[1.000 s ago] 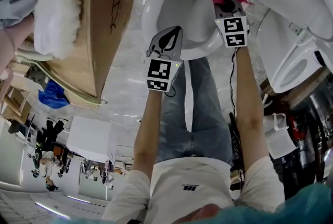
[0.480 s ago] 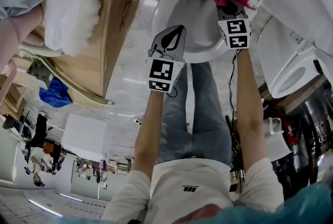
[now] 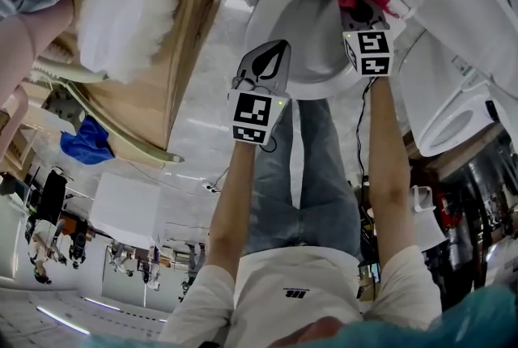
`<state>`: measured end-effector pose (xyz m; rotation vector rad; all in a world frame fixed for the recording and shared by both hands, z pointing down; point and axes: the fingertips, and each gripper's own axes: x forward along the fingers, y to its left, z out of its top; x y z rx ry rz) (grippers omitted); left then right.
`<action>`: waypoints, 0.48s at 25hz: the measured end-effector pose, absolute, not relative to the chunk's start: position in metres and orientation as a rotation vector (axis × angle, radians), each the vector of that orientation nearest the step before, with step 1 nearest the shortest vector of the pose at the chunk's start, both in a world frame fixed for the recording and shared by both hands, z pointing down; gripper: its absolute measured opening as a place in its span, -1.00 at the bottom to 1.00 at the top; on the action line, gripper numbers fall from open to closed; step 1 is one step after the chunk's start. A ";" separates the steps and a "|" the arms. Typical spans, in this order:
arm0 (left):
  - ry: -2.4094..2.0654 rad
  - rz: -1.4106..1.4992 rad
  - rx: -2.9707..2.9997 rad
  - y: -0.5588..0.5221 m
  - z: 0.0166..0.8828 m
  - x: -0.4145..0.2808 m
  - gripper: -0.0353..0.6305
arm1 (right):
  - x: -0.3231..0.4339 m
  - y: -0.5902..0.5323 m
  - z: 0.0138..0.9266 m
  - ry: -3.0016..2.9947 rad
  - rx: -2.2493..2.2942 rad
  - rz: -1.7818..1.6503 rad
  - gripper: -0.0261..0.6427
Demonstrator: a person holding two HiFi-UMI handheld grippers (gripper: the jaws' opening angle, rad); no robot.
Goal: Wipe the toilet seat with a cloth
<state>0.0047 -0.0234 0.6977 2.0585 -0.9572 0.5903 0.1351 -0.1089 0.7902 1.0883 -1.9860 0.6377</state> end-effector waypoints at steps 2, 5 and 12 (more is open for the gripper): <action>-0.967 0.587 2.054 -0.024 0.697 0.000 -0.86 | 0.129 -0.113 0.789 -1.996 1.083 0.629 -0.86; -0.985 0.579 2.045 -0.024 0.697 -0.005 -0.86 | 0.121 -0.118 0.787 -2.007 1.070 0.616 -0.86; -1.024 0.565 2.020 -0.017 0.696 -0.020 -0.86 | 0.097 -0.134 0.785 -2.040 1.037 0.575 -0.86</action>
